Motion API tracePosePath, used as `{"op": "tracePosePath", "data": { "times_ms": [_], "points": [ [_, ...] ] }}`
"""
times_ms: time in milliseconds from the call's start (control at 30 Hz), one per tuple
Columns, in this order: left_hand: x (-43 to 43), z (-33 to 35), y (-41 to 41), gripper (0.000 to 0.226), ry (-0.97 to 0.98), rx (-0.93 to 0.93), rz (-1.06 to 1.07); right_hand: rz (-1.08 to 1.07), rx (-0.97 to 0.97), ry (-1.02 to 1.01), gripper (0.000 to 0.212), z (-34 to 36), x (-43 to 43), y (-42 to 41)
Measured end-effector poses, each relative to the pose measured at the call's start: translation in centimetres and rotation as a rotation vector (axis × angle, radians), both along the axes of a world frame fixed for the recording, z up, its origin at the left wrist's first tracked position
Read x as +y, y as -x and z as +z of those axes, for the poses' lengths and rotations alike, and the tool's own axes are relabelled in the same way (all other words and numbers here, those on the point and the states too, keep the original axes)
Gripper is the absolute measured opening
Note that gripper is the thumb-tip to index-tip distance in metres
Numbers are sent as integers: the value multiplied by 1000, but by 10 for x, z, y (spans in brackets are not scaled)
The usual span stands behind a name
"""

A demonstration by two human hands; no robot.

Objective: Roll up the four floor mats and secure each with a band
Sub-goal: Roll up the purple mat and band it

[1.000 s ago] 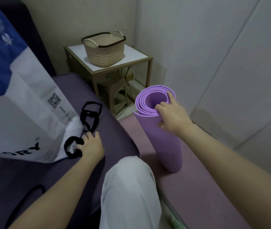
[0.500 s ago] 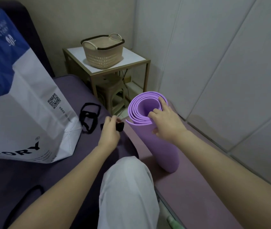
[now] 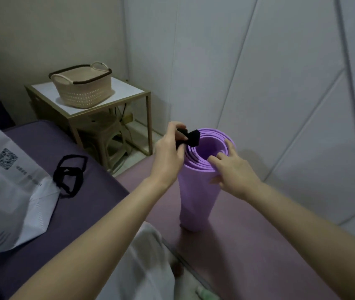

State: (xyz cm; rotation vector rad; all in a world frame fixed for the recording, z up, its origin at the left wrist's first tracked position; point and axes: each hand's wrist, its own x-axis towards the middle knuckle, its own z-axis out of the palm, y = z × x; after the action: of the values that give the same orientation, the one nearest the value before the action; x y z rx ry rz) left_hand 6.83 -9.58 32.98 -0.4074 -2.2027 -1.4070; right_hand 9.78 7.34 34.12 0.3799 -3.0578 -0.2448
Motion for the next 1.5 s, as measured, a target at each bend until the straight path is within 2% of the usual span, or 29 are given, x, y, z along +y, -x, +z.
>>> {"op": "tracePosePath", "data": {
  "times_ms": [100, 233, 367, 500, 567, 600, 767, 867, 1000, 1100, 1200, 1333, 1433, 1500],
  "points": [
    [31, 0, -8, 34, -6, -3, -115, -48, -5, 16, 45, 6, 24, -12],
    [66, -12, -20, 26, 74, -8, -297, -72, -113, 103, 59, 0, 53, -21],
    [86, -21, -27, 21, 28, -27, -344, -75, -190, 561, 67, -9, 77, -23],
    [93, -20, -28, 32, 82, -33, -285, -128, -324, 1038, 47, -6, 80, -27],
    [94, -21, -28, 33, 86, -34, -272, -169, -281, 1135, 32, -11, 77, -26],
    [94, -22, -28, 32, 86, -35, -279, -199, -206, 1108, 26, -16, 75, -24],
    [103, -27, -33, 19, 27, -40, -297, -315, 204, 962, 31, -39, 59, -20],
    [104, -25, -33, 17, -7, -38, -300, -384, 325, 960, 35, -41, 53, -18],
    [100, -21, -33, 30, 37, -51, -368, -429, 348, 919, 50, -42, 52, -11],
    [96, -19, -31, 27, 54, -95, -413, -413, 319, 928, 60, -44, 51, -8],
    [92, -17, -26, 23, 21, -127, -378, -363, 314, 988, 50, -41, 50, -8],
    [91, -17, -22, 29, 9, -88, -235, -363, 334, 944, 40, -37, 48, -6],
    [88, -13, -15, 37, 95, -132, -32, -363, 342, 945, 25, -39, 44, -4],
    [87, -6, -12, 45, 218, -209, 37, -368, 331, 946, 25, -39, 43, -1]
  ]
}}
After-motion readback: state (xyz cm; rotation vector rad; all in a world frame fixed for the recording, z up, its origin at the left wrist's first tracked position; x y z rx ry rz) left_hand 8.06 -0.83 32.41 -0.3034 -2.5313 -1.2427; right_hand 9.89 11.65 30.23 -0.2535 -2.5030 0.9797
